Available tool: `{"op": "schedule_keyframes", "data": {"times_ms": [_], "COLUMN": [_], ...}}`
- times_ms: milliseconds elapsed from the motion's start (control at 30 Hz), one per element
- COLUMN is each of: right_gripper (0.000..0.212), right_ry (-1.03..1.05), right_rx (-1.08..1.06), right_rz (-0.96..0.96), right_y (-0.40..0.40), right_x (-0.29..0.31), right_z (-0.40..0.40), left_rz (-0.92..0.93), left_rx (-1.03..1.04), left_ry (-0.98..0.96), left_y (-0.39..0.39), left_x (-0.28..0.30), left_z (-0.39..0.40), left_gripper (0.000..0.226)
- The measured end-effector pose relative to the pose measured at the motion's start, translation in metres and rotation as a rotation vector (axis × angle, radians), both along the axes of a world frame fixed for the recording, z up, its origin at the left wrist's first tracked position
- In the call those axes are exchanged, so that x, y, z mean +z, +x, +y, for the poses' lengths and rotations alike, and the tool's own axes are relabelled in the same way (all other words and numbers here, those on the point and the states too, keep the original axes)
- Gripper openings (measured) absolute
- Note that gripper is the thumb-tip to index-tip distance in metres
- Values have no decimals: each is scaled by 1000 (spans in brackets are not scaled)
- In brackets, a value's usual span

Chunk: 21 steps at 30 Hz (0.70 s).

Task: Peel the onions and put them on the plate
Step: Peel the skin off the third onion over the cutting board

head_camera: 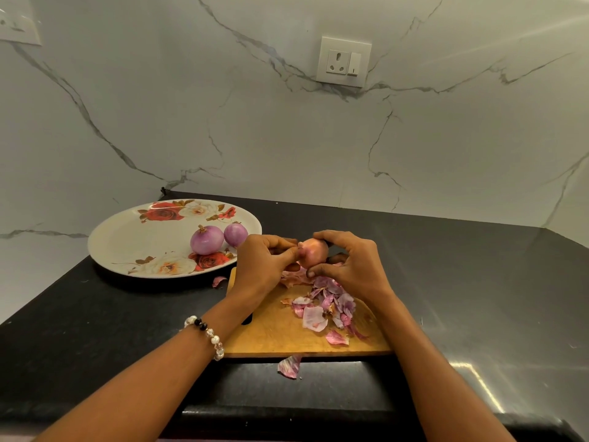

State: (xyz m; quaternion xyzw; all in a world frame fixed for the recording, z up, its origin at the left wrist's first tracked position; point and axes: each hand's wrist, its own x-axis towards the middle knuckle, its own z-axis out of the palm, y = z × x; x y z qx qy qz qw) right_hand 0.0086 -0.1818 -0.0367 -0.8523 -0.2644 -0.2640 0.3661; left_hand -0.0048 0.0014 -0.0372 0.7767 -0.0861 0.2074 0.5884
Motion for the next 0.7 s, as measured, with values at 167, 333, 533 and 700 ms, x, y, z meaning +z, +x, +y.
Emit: {"op": "schedule_keyframes", "data": {"times_ms": [167,333,533,700], "right_gripper": [60,60,62,64], "right_ry": [-58,-60,-37,10], "right_rx": [-9,-14,-18,0], "right_rz": [-42,-45,-23,-27], "right_y": [1,1,1,0], "right_x": [-1,-1,1,1], "right_z": [0,-1,-1,-2], "left_rz": [11,43,36,-221], "left_rx": [48,28,21,-35], "left_ry": [36,-9,-72,119], "left_y": [0,-1,3,6], "left_x": [0,2,6,8], "left_z": [0,-1,-1,9], "left_gripper": [16,14,4,34]}}
